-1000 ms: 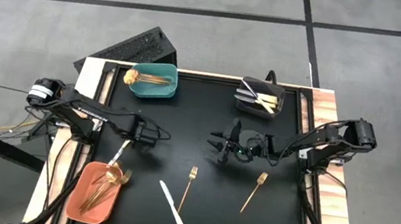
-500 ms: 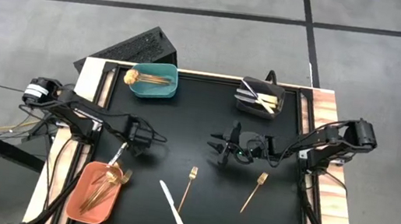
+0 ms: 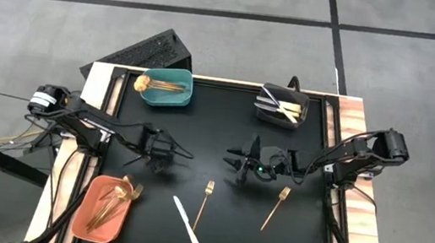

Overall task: Sort silverware by color (type)
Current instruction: Put the yellow table knife into the black bin

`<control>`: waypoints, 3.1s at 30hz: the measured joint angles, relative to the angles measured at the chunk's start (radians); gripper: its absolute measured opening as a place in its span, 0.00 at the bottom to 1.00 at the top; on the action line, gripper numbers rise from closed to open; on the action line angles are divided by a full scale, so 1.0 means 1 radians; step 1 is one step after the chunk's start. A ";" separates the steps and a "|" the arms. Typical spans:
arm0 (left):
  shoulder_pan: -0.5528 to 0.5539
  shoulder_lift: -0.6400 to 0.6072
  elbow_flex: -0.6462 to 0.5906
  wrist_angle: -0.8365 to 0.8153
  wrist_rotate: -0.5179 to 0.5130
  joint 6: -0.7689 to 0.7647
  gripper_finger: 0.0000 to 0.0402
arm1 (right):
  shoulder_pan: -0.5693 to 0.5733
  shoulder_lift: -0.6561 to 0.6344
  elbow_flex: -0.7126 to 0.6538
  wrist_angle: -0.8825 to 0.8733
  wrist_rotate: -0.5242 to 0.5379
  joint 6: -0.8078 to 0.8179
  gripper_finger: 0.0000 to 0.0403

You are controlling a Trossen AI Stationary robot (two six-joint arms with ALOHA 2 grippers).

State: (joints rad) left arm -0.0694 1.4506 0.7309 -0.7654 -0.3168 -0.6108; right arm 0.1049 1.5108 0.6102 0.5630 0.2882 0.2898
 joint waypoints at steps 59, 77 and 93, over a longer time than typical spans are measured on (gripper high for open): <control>-0.345 -0.203 -0.002 0.172 -0.532 -0.162 0.07 | -0.094 0.826 1.045 -0.727 -0.297 -0.320 0.41; -0.370 -0.333 -0.001 0.147 -0.615 -0.222 0.07 | -0.136 0.559 0.846 -0.982 -0.276 -0.343 0.19; -0.468 -0.193 -0.001 0.240 -0.732 -0.291 0.34 | -0.262 -0.238 0.107 -0.752 0.091 -0.368 0.19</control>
State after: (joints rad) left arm -0.5371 1.2573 0.7302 -0.5258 -1.0486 -0.9014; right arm -0.1568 1.2731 0.7169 -0.1888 0.3790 -0.0782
